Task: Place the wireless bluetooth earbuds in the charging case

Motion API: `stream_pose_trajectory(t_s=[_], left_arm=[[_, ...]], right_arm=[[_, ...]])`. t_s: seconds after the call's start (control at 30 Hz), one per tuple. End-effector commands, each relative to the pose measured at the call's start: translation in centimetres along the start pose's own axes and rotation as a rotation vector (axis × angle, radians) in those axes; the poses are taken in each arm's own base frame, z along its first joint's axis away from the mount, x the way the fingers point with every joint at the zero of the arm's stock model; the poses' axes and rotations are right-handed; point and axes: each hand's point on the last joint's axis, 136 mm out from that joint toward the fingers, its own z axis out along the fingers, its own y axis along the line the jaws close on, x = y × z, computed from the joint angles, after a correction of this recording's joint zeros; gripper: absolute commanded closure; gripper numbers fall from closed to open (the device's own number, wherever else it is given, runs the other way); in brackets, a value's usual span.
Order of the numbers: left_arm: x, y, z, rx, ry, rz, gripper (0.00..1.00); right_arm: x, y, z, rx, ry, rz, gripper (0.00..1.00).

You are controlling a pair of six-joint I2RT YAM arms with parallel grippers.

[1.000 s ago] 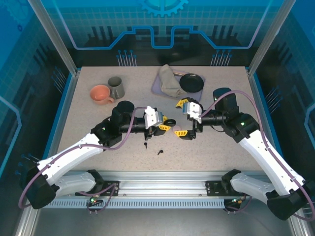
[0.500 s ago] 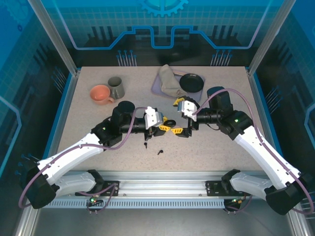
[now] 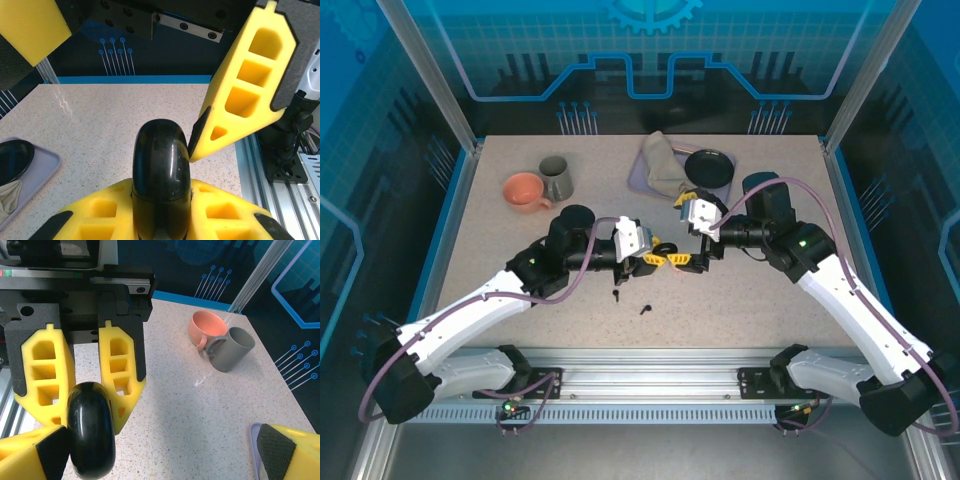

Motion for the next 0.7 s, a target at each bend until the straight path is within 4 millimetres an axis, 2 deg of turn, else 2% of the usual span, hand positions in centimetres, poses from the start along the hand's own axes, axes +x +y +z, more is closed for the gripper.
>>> stream_pose_trajectory(t_s=[0.0, 0.67], left_arm=[[-1.6, -0.3, -0.1, 0.014, -0.024, 0.039, 1.00], [-1.6, -0.4, -0.2, 0.014, -0.027, 0.039, 1.00]], right_arm=[[-1.5, -0.9, -0.6, 0.042, -0.018, -0.039, 0.01], [-0.4, -2.6, -1.4, 0.118, 0.041, 0.013, 0.01]])
